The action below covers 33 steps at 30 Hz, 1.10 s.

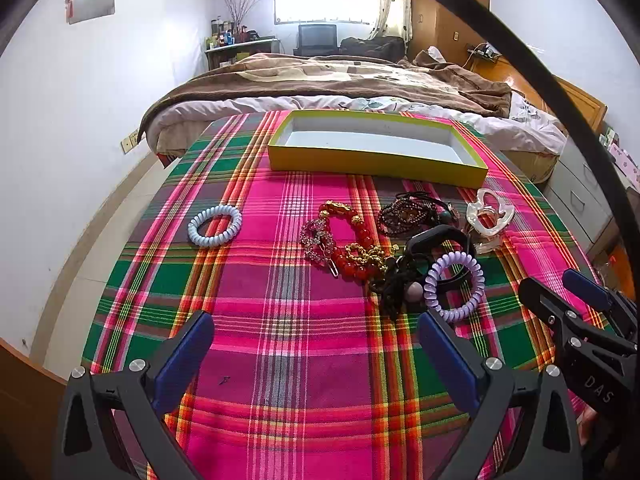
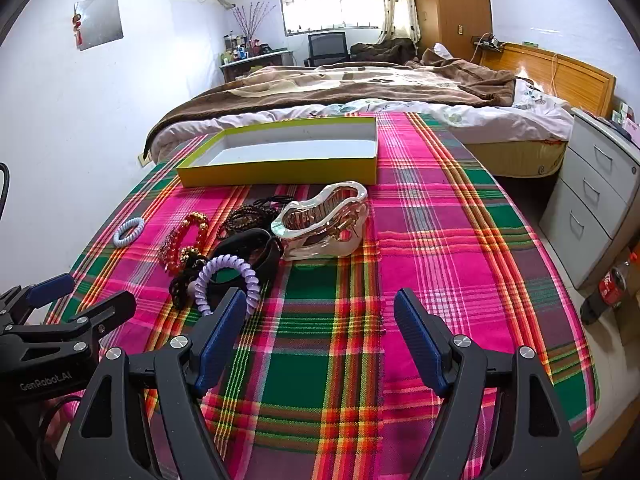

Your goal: Organize jewelry

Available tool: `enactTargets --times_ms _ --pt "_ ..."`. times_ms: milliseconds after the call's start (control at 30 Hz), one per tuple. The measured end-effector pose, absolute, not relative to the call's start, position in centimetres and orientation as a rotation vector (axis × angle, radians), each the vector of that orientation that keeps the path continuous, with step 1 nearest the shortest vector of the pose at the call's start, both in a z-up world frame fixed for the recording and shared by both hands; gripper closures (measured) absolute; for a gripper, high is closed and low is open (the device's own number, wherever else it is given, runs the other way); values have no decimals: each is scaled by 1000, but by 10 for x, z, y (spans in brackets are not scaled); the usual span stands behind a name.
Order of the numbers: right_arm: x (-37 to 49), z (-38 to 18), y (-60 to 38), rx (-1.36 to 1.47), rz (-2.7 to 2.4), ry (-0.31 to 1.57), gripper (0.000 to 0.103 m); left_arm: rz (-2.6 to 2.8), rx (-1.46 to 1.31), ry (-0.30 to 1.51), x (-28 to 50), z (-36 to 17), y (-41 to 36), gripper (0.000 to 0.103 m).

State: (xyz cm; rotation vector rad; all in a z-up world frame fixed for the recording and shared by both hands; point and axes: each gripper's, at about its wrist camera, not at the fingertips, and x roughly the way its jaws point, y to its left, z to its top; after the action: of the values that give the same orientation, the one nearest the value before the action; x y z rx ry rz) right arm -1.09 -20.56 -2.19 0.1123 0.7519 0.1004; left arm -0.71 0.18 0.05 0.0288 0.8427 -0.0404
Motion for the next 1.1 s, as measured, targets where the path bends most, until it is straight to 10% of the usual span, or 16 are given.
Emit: enactTargets --times_ms 1100 --pt "-4 -25 -205 114 92 767 27 -42 24 848 -5 -2 3 1"
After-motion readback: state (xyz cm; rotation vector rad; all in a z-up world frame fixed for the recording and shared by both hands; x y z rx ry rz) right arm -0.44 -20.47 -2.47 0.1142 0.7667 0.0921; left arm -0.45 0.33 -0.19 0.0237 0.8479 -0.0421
